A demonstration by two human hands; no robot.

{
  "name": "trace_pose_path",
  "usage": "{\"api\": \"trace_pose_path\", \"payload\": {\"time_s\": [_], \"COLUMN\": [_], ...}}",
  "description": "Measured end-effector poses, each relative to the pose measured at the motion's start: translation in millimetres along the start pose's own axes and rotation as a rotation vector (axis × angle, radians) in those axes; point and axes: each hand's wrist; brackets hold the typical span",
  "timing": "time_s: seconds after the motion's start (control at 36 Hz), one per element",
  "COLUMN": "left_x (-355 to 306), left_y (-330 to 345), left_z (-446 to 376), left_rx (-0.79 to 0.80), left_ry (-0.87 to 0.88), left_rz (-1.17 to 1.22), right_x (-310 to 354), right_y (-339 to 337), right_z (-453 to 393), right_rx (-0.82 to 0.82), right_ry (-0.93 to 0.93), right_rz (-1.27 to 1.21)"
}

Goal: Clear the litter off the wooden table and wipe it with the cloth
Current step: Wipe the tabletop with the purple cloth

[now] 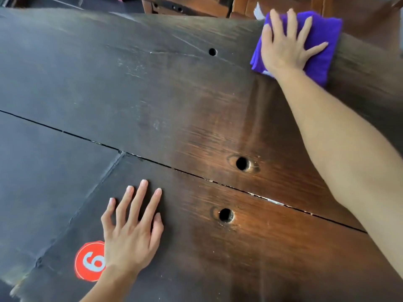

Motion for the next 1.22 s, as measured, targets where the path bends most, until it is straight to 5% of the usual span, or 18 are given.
{"api": "trace_pose_path", "payload": {"time_s": [0.39, 0.86, 1.06, 1.22], "left_x": [1.1, 1.7, 3.4, 3.2], "left_y": [-2.6, -2.0, 0.8, -0.4], "left_z": [2.9, 7.3, 6.5, 6.6], "left_rx": [0.083, 0.019, 0.003, 0.026], "left_ry": [0.014, 0.017, 0.005, 0.011], "left_rz": [0.031, 0.121, 0.119, 0.143], "right_x": [-9.7, -144.9, -216.2, -168.3], "right_y": [28.8, -19.1, -42.4, -26.2], "right_z": [248.6, 685.2, 752.3, 746.4], "right_rx": [0.119, 0.428, 0.508, 0.388], "right_ry": [-0.107, -0.055, -0.07, -0.228], "right_rz": [0.063, 0.184, 0.311, 0.287]}}
Point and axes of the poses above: each hand's wrist, its own z-axis away from the middle knuckle, its own y-axis out of the palm, x = y × z, and after that the axes turned 13 degrees about -z, right-handed
